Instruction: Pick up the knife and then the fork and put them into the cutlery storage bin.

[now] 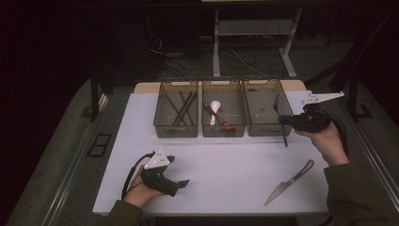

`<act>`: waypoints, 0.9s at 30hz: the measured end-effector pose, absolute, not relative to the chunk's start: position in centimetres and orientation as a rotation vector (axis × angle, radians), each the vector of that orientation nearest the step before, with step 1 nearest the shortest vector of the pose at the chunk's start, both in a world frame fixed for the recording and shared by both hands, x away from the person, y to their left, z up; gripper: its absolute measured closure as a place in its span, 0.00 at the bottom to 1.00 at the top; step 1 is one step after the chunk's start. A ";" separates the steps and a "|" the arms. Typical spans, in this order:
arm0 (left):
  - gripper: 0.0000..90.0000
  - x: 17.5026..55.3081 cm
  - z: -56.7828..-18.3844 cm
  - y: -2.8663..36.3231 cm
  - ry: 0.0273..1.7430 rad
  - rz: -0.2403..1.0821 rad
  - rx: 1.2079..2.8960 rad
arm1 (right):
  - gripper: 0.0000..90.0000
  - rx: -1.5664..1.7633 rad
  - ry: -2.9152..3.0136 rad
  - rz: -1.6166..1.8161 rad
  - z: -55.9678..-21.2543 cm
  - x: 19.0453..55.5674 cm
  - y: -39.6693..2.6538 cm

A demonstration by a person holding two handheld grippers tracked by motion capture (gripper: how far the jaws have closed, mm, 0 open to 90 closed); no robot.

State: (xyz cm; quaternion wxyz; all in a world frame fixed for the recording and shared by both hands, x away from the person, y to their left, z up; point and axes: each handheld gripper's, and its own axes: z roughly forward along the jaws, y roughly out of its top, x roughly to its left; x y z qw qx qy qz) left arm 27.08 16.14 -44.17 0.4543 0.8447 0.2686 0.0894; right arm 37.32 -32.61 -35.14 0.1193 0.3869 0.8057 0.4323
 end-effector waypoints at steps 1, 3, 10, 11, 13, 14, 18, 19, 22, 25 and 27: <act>0.00 27.1 -44.2 16.2 0.662 0.221 2.085 | 0.94 1.138 2.347 1.267 -35.0 37.4 -32.7; 0.00 27.1 -44.2 16.2 0.663 0.221 2.084 | 0.94 1.145 2.329 1.280 -34.6 37.7 -32.9; 0.00 27.1 -44.2 16.2 0.667 0.219 2.082 | 0.94 1.159 2.278 1.275 -32.9 39.3 -33.4; 0.00 27.1 -44.2 16.2 0.665 0.220 2.081 | 0.94 1.164 2.268 1.272 -32.5 39.6 -33.5; 0.00 27.1 -44.1 16.2 0.662 0.220 2.083 | 0.94 1.167 2.255 1.273 -32.0 40.0 -33.6; 0.00 27.1 -44.2 16.2 0.663 0.220 2.083 | 0.94 1.174 2.247 1.274 -31.8 40.2 -33.7; 0.00 27.1 -44.2 16.2 0.662 0.219 2.083 | 0.94 1.179 2.232 1.266 -31.0 41.1 -33.7; 0.00 27.1 -44.2 16.2 0.662 0.219 2.084 | 0.94 1.179 2.232 1.260 -30.9 41.4 -33.7; 0.00 27.1 -44.2 16.2 0.664 0.220 2.082 | 0.94 1.175 2.227 1.246 -30.5 42.3 -33.6; 0.00 27.1 -44.2 16.2 0.662 0.220 2.084 | 0.94 1.183 2.228 1.238 -30.4 43.3 -33.3; 0.00 27.1 -44.2 16.2 0.663 0.220 2.085 | 0.94 1.181 2.229 1.227 -30.5 44.0 -33.1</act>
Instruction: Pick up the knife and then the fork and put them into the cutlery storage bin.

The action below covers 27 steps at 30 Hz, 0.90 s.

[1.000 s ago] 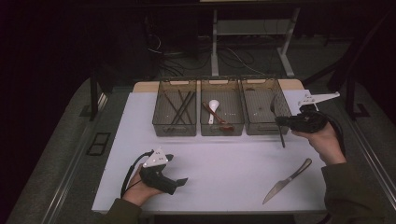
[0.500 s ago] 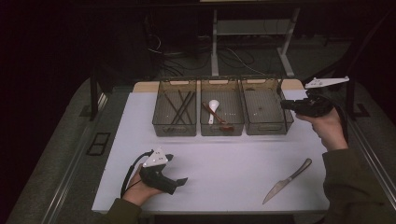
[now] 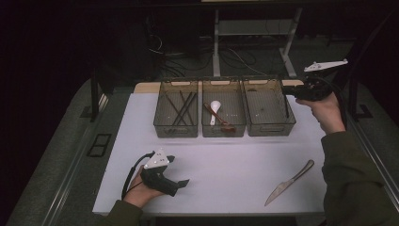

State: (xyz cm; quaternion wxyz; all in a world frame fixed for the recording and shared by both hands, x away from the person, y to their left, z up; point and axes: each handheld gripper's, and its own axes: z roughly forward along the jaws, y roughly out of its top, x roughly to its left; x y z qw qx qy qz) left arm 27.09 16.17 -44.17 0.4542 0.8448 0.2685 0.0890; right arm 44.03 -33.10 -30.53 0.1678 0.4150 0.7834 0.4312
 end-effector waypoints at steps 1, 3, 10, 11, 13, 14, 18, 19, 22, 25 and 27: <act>0.00 27.1 -44.2 16.2 0.662 0.220 2.085 | 0.94 1.190 2.231 1.225 -30.6 44.2 -33.0; 0.00 27.1 -44.1 16.2 0.662 0.220 2.082 | 0.94 1.196 2.240 1.215 -30.9 44.8 -32.8; 0.00 27.0 -44.2 16.1 0.663 0.219 2.080 | 0.94 1.238 2.279 1.149 -32.3 46.0 -32.6; 0.00 27.0 -44.2 16.1 0.661 0.218 2.080 | 0.94 1.246 2.283 1.138 -32.5 46.2 -32.6; 0.00 27.0 -44.2 16.1 0.662 0.218 2.081 | 0.94 1.264 2.295 1.118 -33.0 46.4 -32.7; 0.00 27.0 -44.2 16.1 0.662 0.219 2.083 | 0.94 1.270 2.303 1.106 -33.2 46.5 -32.7; 0.00 27.0 -44.2 16.1 0.662 0.218 2.080 | 0.94 1.283 2.334 1.054 -34.1 46.8 -32.7; 0.00 27.0 -44.2 16.1 0.662 0.218 2.080 | 0.94 1.286 2.339 1.045 -34.3 46.8 -32.7; 0.00 27.0 -44.2 16.1 0.662 0.217 2.081 | 0.94 1.302 2.357 1.020 -35.0 46.9 -32.7; 0.00 27.0 -44.2 16.1 0.660 0.214 2.082 | 0.94 1.307 2.377 0.984 -35.5 47.1 -32.6; 0.00 27.0 -44.2 16.0 0.661 0.212 2.081 | 0.94 1.308 2.390 0.965 -35.9 47.2 -32.5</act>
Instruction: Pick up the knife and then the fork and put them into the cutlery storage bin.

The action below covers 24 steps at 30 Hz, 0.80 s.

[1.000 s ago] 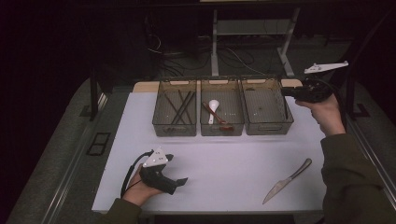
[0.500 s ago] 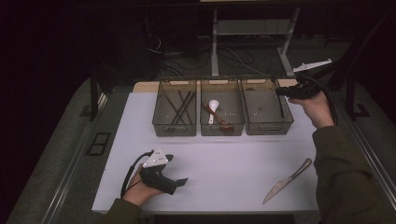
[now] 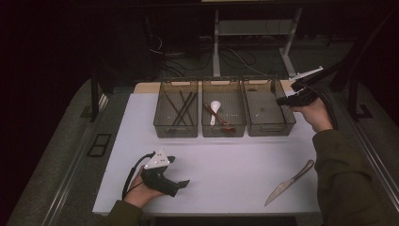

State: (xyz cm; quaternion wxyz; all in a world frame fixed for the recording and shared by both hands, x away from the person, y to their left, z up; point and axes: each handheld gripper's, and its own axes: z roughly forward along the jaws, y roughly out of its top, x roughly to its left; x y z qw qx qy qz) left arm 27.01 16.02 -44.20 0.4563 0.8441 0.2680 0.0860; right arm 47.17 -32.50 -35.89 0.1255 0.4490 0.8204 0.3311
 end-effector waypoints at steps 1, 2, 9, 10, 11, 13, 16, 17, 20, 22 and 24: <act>0.00 27.0 -44.2 16.0 0.660 0.212 2.081 | 0.94 1.309 2.397 0.960 -36.0 47.2 -32.5; 0.00 27.0 -44.2 16.0 0.660 0.212 2.081 | 0.94 1.311 2.404 0.954 -36.2 47.2 -32.4; 0.00 27.0 -44.2 16.0 0.662 0.212 2.080 | 0.94 1.314 2.446 0.876 -37.6 47.6 -32.3; 0.00 27.0 -44.2 16.0 0.662 0.212 2.080 | 0.94 1.317 2.449 0.871 -37.7 47.6 -32.3; 0.00 27.0 -44.2 16.0 0.661 0.212 2.081 | 0.94 1.317 2.456 0.868 -37.8 47.6 -32.2; 0.00 27.0 -44.2 16.0 0.662 0.211 2.080 | 0.94 1.318 2.468 0.849 -38.0 47.7 -32.0; 0.00 27.0 -44.2 16.0 0.661 0.211 2.081 | 0.94 1.319 2.482 0.820 -38.3 47.9 -31.7; 0.00 27.0 -44.2 16.0 0.661 0.211 2.080 | 0.94 1.315 2.493 0.818 -38.3 47.9 -31.6; 0.00 27.0 -44.2 16.0 0.660 0.210 2.081 | 0.94 1.309 2.510 0.799 -38.6 48.2 -31.2; 0.00 27.0 -44.2 16.0 0.660 0.209 2.081 | 0.94 1.304 2.519 0.789 -38.9 48.4 -30.9; 0.00 27.0 -44.2 16.0 0.660 0.209 2.081 | 0.94 1.305 2.530 0.780 -39.2 48.7 -30.7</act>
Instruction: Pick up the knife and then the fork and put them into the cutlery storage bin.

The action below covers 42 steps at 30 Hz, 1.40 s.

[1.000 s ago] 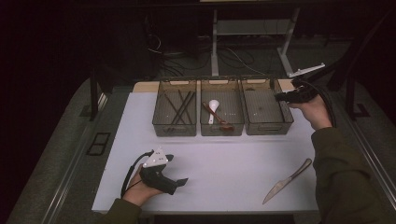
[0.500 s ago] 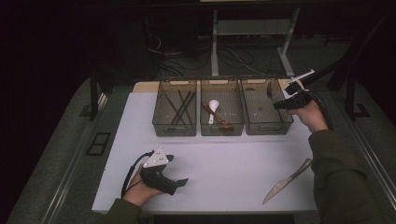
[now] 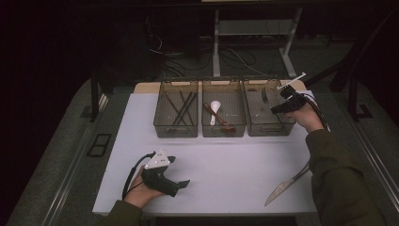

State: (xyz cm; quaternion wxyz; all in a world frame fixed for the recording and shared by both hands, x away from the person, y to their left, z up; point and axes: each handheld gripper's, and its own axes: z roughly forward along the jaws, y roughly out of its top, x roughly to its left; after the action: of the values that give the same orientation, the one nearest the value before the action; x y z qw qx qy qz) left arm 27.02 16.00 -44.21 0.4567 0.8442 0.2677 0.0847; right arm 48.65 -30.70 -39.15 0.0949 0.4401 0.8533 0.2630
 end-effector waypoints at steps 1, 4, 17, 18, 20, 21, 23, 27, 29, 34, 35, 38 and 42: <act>0.00 27.0 -44.2 16.0 0.659 0.209 2.081 | 0.94 1.306 2.532 0.773 -39.3 48.7 -30.5; 0.00 27.0 -44.2 16.0 0.659 0.209 2.082 | 0.93 1.299 2.550 0.745 -39.7 49.0 -30.0; 0.00 27.0 -44.2 16.0 0.658 0.209 2.080 | 0.66 1.324 2.515 0.882 -38.7 48.5 -30.7; 0.00 27.0 -44.2 16.0 0.657 0.209 2.081 | 0.63 1.330 2.505 0.892 -38.4 48.3 -30.8; 0.00 27.0 -44.2 16.0 0.657 0.208 2.083 | 0.63 1.330 2.489 0.956 -37.9 47.7 -31.2; 0.00 27.0 -44.2 16.0 0.656 0.207 2.084 | 0.63 1.329 2.481 0.988 -37.7 47.4 -31.3; 0.00 27.0 -44.2 16.0 0.656 0.208 2.084 | 0.61 1.313 2.459 1.059 -37.1 46.5 -31.5; 0.00 27.0 -44.2 16.0 0.657 0.209 2.085 | 0.66 1.285 2.441 1.105 -36.5 45.0 -31.8; 0.00 27.0 -44.2 16.0 0.657 0.209 2.085 | 0.72 1.274 2.436 1.119 -36.5 44.2 -32.0; 0.00 27.0 -44.2 16.0 0.658 0.209 2.085 | 0.84 1.230 2.433 1.181 -36.5 42.2 -32.4; 0.00 27.0 -44.2 16.0 0.657 0.209 2.086 | 0.85 1.217 2.435 1.193 -36.5 41.8 -32.4; 0.00 27.0 -44.2 15.9 0.658 0.209 2.087 | 0.92 1.184 2.442 1.203 -36.6 40.6 -32.6; 0.00 27.0 -44.2 15.9 0.655 0.209 2.089 | 0.98 1.162 2.460 1.197 -37.0 39.0 -32.6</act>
State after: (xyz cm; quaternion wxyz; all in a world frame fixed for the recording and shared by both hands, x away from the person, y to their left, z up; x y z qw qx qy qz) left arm 27.01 15.91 -44.23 0.4540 0.8463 0.2655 0.0848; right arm 39.04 -32.63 -37.04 0.0847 0.3895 0.8246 0.4013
